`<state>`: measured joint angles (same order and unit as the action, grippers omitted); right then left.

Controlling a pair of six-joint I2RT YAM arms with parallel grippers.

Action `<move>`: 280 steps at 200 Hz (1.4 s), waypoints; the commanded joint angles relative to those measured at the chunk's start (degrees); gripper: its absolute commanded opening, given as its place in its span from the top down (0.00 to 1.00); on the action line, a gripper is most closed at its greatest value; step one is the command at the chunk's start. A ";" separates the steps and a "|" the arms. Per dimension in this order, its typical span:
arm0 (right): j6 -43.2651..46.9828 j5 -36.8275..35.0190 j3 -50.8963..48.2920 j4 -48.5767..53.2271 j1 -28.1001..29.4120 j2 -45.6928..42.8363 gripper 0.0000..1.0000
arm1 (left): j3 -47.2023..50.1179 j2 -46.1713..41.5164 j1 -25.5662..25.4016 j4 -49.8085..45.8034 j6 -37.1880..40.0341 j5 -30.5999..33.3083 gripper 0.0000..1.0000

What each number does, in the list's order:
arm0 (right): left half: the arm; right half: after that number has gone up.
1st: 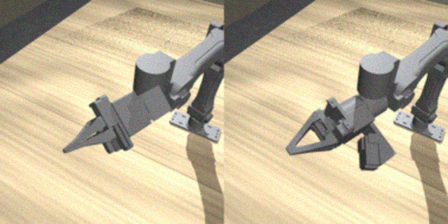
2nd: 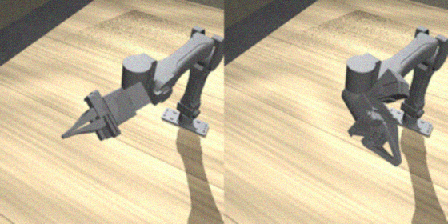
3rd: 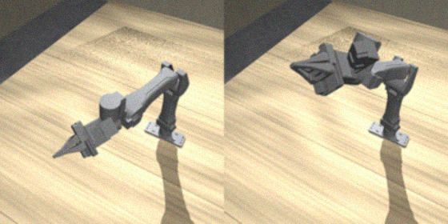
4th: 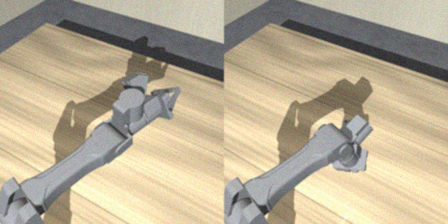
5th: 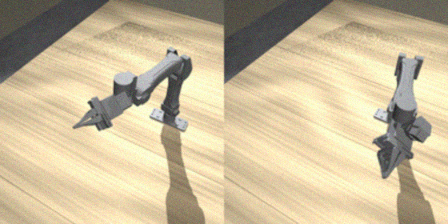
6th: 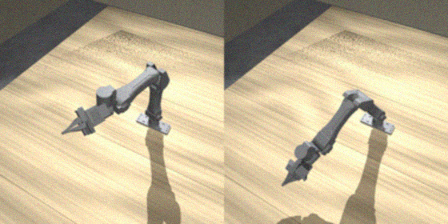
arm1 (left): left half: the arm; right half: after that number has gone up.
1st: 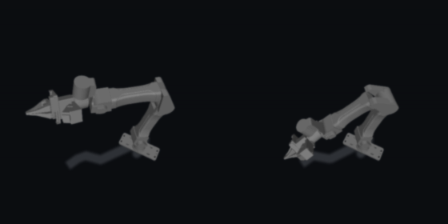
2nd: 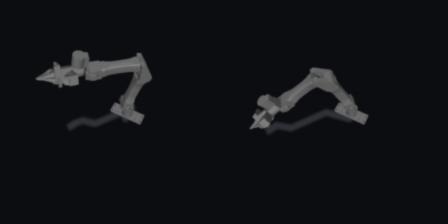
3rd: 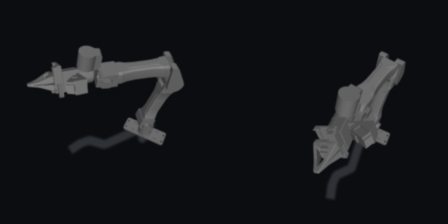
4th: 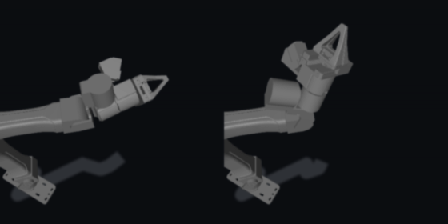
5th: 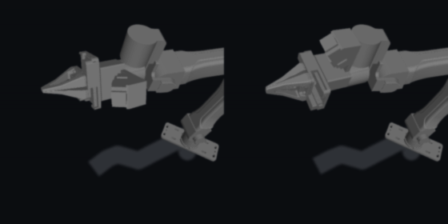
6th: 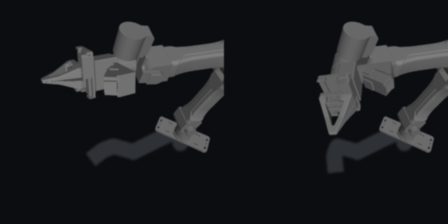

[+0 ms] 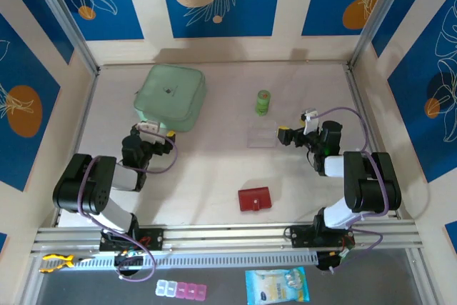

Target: Take the credit cards out of the card holder

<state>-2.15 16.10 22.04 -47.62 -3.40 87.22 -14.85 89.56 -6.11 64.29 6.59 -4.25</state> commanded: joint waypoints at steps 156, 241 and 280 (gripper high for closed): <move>0.63 0.95 -0.01 -1.65 -0.20 -0.38 0.01 | -6.14 0.00 1.03 -9.70 -2.37 6.98 0.00; 0.56 -8.90 5.84 15.64 3.19 -8.97 0.01 | -7.04 -9.67 0.53 -19.16 -3.33 12.24 0.00; -2.76 -12.62 13.27 33.06 4.65 -12.15 0.01 | -11.89 -16.91 0.01 -33.91 -6.98 13.43 0.00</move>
<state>-2.48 6.90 31.24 -28.05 0.45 77.38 -23.14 76.34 -5.80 41.10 3.03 7.60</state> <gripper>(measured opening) 0.997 0.996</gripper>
